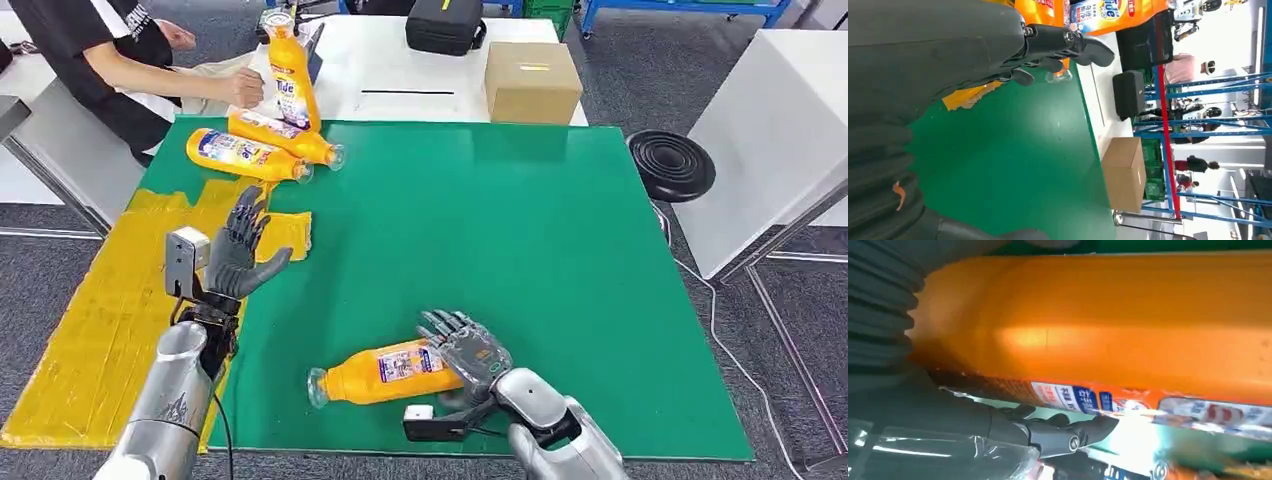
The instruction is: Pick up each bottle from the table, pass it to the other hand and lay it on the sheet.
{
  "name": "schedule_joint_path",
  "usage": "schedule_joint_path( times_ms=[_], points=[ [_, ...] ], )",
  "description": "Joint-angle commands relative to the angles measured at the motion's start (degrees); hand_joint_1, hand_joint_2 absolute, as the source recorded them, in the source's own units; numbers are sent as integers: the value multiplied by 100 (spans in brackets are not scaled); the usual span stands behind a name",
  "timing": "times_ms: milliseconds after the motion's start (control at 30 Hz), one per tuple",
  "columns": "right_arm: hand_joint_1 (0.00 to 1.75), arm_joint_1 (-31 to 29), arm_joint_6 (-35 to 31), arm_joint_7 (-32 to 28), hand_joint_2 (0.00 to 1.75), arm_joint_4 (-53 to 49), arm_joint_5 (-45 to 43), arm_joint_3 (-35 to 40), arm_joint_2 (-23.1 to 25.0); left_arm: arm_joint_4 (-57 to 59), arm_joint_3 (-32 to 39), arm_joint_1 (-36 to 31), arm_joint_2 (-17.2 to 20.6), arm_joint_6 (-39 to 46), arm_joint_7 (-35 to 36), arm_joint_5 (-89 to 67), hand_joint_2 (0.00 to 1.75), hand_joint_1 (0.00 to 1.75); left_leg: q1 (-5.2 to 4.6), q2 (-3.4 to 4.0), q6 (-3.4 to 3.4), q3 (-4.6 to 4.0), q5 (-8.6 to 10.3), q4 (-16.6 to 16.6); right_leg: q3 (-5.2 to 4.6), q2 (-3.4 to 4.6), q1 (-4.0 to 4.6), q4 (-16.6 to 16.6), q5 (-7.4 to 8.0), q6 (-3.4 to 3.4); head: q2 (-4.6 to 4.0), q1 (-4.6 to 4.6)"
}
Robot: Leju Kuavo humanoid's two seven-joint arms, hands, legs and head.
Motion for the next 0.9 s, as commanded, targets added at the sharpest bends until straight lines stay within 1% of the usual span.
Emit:
schedule_joint_path(
  times_ms=[33,67,100,167,200,267,300,333,367,400,467,500,600,633,667,733,800,833,867,900],
  points=[
    [175,-56,328,74,175,932,-142,225,-139,431,105,-220,69,4,47,28,175,0,9,-15,-32,23,2,-9,26,-14,7,-12,-2,-16,0,4],
    [175,-59,329,34,175,964,-205,212,-145,425,109,-216,65,12,53,29,175,0,11,-18,-44,31,7,-20,33,-18,8,-24,3,-21,0,0],
    [175,-59,329,34,175,964,-205,212,-145,425,109,-216,65,12,53,29,175,0,10,-11,-30,24,1,-10,26,-10,9,-14,1,-16,0,4],
    [175,-46,309,33,175,997,-234,205,-153,451,112,-226,59,29,58,35,175,0,7,-15,-32,32,3,-14,30,-15,12,-15,0,-17,0,2],
    [175,-46,309,33,175,997,-234,205,-153,451,112,-226,59,29,58,35,175,0,11,-15,-44,37,6,-19,37,-17,18,-23,5,-22,0,2],
    [175,-46,309,33,175,997,-234,205,-153,451,112,-226,59,29,58,35,175,0,9,-15,-31,45,2,-10,45,-16,17,-14,-1,-18,0,0],
    [175,-46,309,33,175,997,-234,205,-153,451,112,-226,59,29,58,35,175,0,11,-24,-43,48,8,-19,49,-25,17,-23,4,-22,0,2],
    [175,-46,309,33,175,997,-234,205,-153,451,112,-226,59,29,58,35,175,0,10,-21,-29,46,3,-9,47,-20,17,-13,-1,-17,0,2],
    [175,-46,309,33,175,997,-234,205,-153,451,112,-226,59,29,58,35,175,0,12,-31,-41,48,10,-20,52,-29,18,-24,2,-22,0,2],
    [175,-46,309,33,175,997,-234,205,-153,451,112,-226,59,29,58,35,175,0,11,-30,-32,48,9,-13,52,-27,18,-18,-2,-20,0,4],
    [175,-44,305,34,175,994,-235,212,-141,454,110,-230,55,35,58,33,175,0,10,-27,-35,51,9,-18,57,-23,17,-21,-1,-20,0,2],
    [175,-39,297,40,175,990,-236,208,-136,453,110,-230,54,42,58,34,175,0,11,-30,-42,53,10,-22,61,-26,17,-26,1,-22,0,0],
    [175,3,210,151,175,934,-178,216,-118,353,123,-172,43,62,67,60,175,0,10,-24,-31,51,6,-13,60,-20,18,-17,3,-10,0,2],
    [175,12,185,178,175,919,-166,204,-114,324,128,-147,39,66,75,67,175,0,10,-28,-39,54,8,-19,64,-24,18,-23,4,-13,0,0],
    [175,18,157,199,175,903,-155,199,-112,316,128,-141,38,66,82,69,175,0,10,-24,-30,51,5,-11,59,-19,18,-16,2,-9,0,2],
    [175,63,-81,306,175,803,-121,98,-73,285,123,-114,39,81,98,71,175,0,12,-29,-47,55,11,-24,64,-25,18,-28,7,-17,0,2],
    [175,119,-334,439,175,679,-102,-61,23,208,131,-44,31,105,101,73,175,0,9,-23,-29,49,4,-9,56,-18,17,-13,-1,-15,0,2],
    [175,180,-585,569,175,562,-123,-226,99,147,143,19,23,128,101,72,175,0,10,-25,-38,49,7,-15,56,-20,17,-19,-1,-22,0,2],
    [175,187,-559,575,175,463,-121,-241,111,72,142,77,18,120,100,72,175,0,9,-26,-45,51,10,-21,57,-22,16,-23,0,-24,0,2],
    [175,187,-559,575,175,463,-121,-241,111,72,142,77,18,120,100,72,175,0,7,-16,-36,47,5,-13,51,-12,15,-15,-2,-20,0,2]
  ],
)
